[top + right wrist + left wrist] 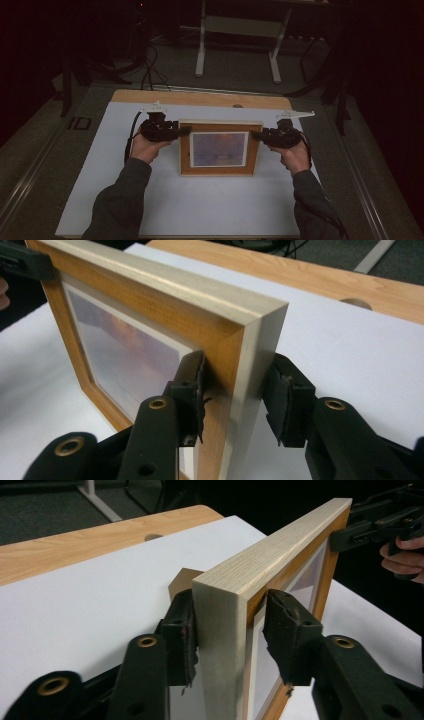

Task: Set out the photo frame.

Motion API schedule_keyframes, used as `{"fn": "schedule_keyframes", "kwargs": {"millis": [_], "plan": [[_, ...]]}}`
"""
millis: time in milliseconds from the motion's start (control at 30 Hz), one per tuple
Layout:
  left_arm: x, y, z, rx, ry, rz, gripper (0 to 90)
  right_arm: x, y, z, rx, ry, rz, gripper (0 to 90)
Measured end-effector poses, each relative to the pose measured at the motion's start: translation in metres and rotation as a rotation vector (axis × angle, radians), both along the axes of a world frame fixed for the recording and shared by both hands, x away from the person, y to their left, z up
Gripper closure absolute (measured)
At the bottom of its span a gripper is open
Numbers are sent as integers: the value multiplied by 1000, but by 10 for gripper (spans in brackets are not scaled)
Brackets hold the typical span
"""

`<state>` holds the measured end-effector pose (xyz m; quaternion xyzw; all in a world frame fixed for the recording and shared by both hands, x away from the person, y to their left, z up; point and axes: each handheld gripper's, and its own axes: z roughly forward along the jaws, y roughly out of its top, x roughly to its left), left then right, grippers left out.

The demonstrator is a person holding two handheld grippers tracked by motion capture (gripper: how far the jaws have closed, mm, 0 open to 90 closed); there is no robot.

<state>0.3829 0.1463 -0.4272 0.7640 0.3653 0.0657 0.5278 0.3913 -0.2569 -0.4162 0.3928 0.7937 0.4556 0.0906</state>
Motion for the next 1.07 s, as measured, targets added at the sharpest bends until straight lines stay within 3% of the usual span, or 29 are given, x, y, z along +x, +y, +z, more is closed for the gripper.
{"fn": "schedule_keyframes", "kwargs": {"millis": [500, 633, 900, 1067], "plan": [[-9, 8, 5, 28, -7, 39, 507, -5, -10, -1, -10, 10, -16, 518], [-17, 10, 8, 86, -25, 65, 496, -7, -16, 0, -3, 11, -18, 512], [-36, 18, 5, 151, -35, 118, 481, -18, -23, 2, -2, 12, -6, 505], [-48, 23, -2, 208, -42, 166, 444, -29, -31, -7, 1, 25, -31, 471]]}}
